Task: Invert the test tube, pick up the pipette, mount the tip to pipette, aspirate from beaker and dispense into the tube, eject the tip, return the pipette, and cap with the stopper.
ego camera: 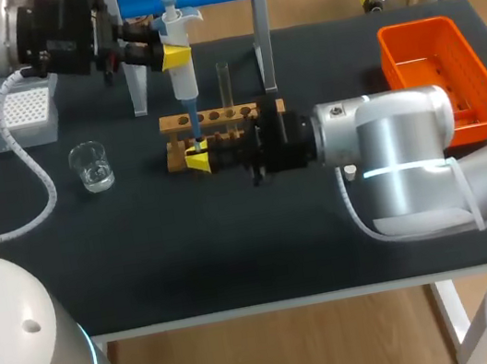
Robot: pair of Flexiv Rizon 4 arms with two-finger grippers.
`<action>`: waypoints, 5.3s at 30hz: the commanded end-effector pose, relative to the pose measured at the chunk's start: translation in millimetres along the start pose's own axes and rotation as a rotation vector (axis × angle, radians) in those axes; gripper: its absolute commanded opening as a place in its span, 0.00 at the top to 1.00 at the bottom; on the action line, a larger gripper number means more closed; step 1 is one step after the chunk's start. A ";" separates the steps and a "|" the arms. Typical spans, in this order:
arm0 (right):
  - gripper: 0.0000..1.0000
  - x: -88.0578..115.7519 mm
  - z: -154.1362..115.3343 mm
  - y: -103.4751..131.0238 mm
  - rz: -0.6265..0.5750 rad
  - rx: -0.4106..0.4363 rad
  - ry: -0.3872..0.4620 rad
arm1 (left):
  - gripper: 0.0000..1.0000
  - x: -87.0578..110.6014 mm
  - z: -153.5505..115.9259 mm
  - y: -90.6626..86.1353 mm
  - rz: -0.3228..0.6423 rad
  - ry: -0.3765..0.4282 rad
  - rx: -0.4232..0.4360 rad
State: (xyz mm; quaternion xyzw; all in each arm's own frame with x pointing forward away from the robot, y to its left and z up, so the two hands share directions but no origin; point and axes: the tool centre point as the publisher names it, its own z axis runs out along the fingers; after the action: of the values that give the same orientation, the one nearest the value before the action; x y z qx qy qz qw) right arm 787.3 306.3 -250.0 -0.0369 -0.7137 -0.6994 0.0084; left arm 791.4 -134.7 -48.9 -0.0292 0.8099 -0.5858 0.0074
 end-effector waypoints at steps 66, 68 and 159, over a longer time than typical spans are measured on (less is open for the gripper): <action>1.00 2.9 -7.1 -0.4 0.006 0.000 -0.019 | 1.00 0.6 -0.1 2.1 -0.001 0.001 -0.001; 1.00 2.7 -7.0 0.5 0.004 -0.002 -0.019 | 1.00 0.6 -0.1 2.1 -0.001 0.001 -0.001; 1.00 1.8 -4.1 26.6 0.013 -0.069 -0.034 | 1.00 0.6 -0.1 2.1 -0.001 0.001 -0.001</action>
State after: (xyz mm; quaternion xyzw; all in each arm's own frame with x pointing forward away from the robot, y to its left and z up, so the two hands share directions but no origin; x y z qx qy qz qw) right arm 787.5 304.6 -232.7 -0.0536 -0.6884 -0.7234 0.0000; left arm 791.6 -135.0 -43.7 -0.0293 0.8095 -0.5864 0.0075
